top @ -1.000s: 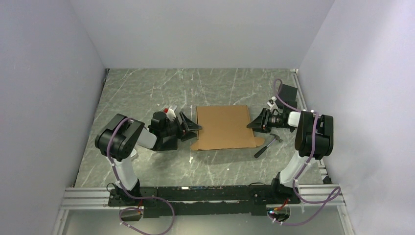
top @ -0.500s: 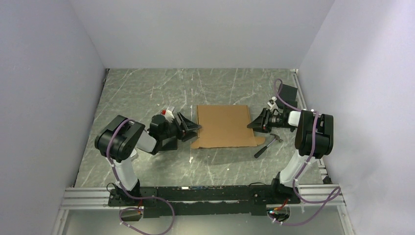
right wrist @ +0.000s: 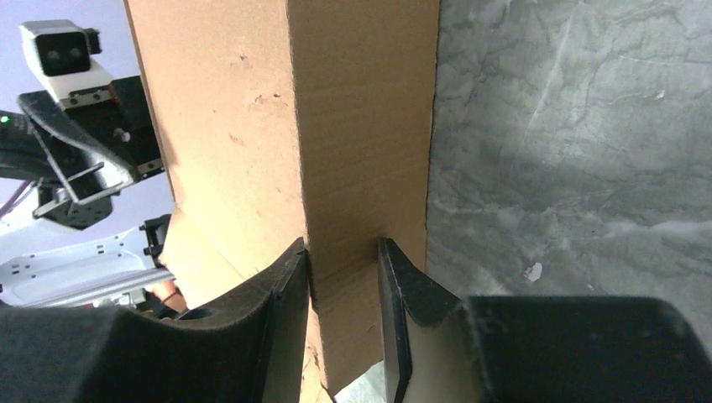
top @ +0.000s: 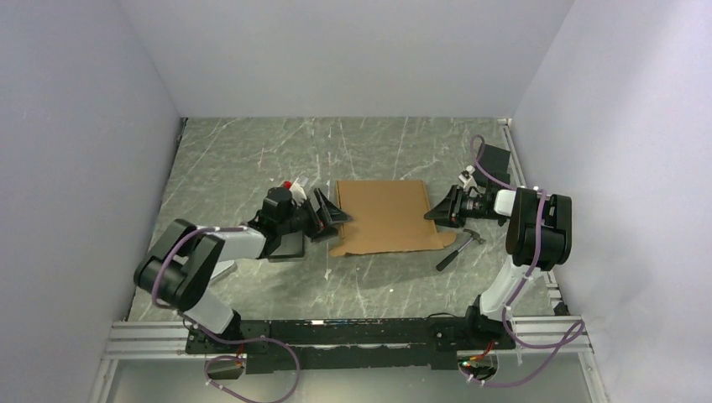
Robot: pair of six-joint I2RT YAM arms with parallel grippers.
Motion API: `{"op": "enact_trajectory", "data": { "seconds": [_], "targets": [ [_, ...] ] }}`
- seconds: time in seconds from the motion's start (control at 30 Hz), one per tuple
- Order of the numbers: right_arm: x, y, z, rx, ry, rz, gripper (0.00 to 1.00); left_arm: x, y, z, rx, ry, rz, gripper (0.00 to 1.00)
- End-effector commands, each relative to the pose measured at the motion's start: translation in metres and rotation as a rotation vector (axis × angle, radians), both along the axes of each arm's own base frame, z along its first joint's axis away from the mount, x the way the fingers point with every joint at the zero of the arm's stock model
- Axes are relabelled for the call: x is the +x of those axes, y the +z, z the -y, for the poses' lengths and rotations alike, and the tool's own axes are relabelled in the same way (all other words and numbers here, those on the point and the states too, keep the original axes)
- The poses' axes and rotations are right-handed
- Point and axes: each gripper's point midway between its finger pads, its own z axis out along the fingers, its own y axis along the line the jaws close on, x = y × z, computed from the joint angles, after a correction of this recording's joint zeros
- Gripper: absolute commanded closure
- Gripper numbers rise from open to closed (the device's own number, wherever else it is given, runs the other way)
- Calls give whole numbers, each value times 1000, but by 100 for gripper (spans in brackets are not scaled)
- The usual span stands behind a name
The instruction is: Fold the paper box
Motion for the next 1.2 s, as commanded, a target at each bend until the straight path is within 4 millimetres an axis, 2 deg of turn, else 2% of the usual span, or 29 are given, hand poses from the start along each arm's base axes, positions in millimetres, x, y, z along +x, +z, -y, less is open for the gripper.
{"op": "enact_trajectory", "data": {
  "seconds": [0.0, 0.17, 0.4, 0.67, 1.17],
  "targets": [
    [-17, -46, 8, -162, 4, -101, 66, -16, -15, -12, 222, -35, -12, 2],
    [-18, -50, 10, -174, 2, -115, 66, -21, -22, -25, 262, -5, -13, 1],
    [-18, -51, 11, -181, 1, -122, 67, -26, -29, -30, 200, 31, -44, 0],
    [-18, -52, 11, -181, 2, -124, 67, -12, -13, -10, 44, 8, -6, 1],
    [-19, -53, 10, -172, 6, -134, 67, 1, -18, 9, -158, 35, -21, 0]
  ]
}}
